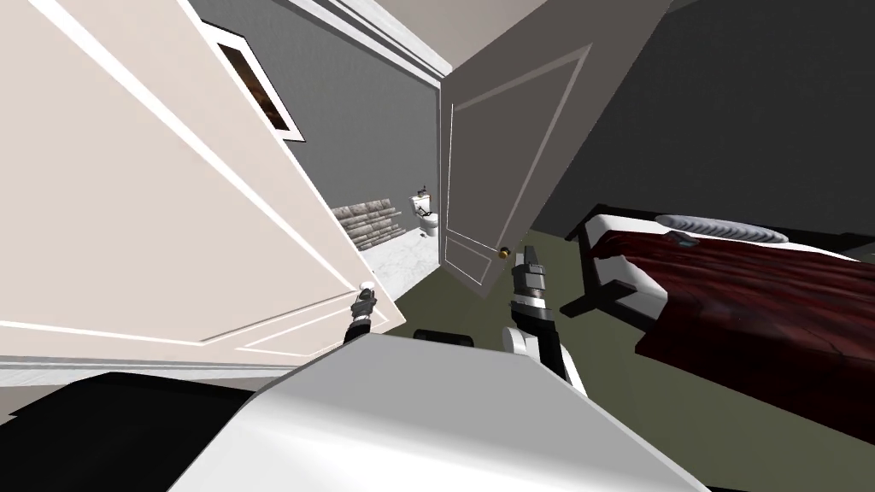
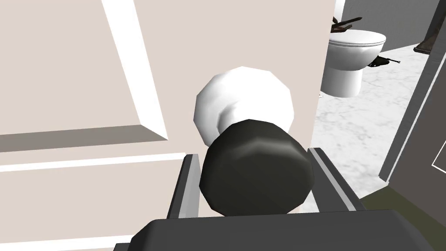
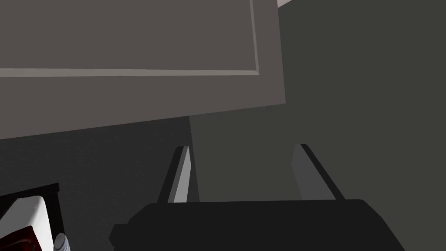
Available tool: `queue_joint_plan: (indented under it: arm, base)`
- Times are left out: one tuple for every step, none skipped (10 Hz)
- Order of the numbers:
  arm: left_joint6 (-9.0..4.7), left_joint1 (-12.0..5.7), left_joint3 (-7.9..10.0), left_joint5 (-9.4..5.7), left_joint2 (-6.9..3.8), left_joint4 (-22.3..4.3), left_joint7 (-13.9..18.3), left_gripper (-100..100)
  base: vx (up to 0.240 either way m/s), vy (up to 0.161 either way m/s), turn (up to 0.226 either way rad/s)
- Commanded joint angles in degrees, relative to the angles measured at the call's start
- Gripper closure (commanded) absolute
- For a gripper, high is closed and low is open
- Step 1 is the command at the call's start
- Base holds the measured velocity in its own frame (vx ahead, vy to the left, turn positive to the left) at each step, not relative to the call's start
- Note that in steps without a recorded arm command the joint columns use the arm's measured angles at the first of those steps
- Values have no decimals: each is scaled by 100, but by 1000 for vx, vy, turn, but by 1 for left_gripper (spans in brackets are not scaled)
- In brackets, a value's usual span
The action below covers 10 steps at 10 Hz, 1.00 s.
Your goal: Pull the door open
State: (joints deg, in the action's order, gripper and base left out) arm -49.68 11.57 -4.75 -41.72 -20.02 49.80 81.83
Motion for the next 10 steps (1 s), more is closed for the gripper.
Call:
queue_joint_plan:
  arm:
    - [-32,-19,-114,61,-46,10,110,100]
    - [15,35,-75,37,-13,46,43,100]
    - [-2,85,-197,99,-40,88,109,100]
    - [-23,109,-259,132,-69,119,148,100]
    - [-59,152,-367,191,-120,174,217,100]
    - [-85,182,-444,233,-157,214,266,100]
    - [-110,212,-521,275,-193,253,315,100]
    - [-135,240,-593,315,-227,290,361,100]
    - [-165,276,-685,365,-271,337,420,100]
    - [-181,293,-730,390,-292,360,449,100]
  base:
    - [-209,7,-50]
    - [-85,9,-26]
    - [-172,19,-58]
    - [-219,20,-81]
    - [-221,-1,-70]
    - [-239,6,-64]
    - [-238,13,-64]
    - [-232,4,-62]
    - [-214,-8,-62]
    - [-200,-1,-44]
